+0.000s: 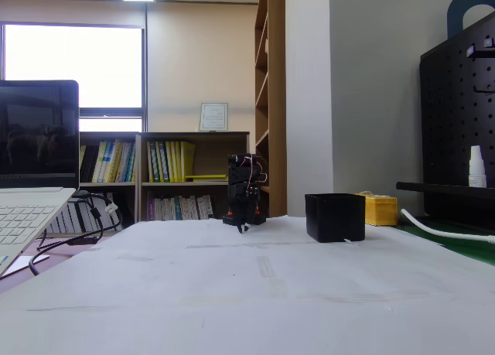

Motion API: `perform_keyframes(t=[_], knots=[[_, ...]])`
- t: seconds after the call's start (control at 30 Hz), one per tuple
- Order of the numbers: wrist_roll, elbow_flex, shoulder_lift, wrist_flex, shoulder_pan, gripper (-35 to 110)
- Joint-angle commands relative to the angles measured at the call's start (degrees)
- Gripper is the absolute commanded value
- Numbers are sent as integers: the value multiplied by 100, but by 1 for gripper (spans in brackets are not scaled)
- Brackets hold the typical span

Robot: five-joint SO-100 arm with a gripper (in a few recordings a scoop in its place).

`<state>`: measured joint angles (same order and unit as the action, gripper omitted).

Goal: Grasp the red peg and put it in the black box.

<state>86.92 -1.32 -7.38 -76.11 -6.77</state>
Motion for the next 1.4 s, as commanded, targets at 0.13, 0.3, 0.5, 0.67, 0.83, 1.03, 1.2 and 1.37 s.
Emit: perform_keyframes(t=[0.13, 0.3, 0.5, 0.67, 0.83, 1.03, 1.2, 1.37], knots=[[-35, 475, -554, -483, 44, 0], [-35, 475, -554, -501, -167, 0], [-35, 475, -554, -510, -211, 0], [-35, 475, -554, -510, -211, 0], [-35, 475, -554, -510, -211, 0], [-35, 475, -554, -510, -211, 0], [-35, 475, -554, -510, -211, 0], [-35, 475, -554, -510, -211, 0]])
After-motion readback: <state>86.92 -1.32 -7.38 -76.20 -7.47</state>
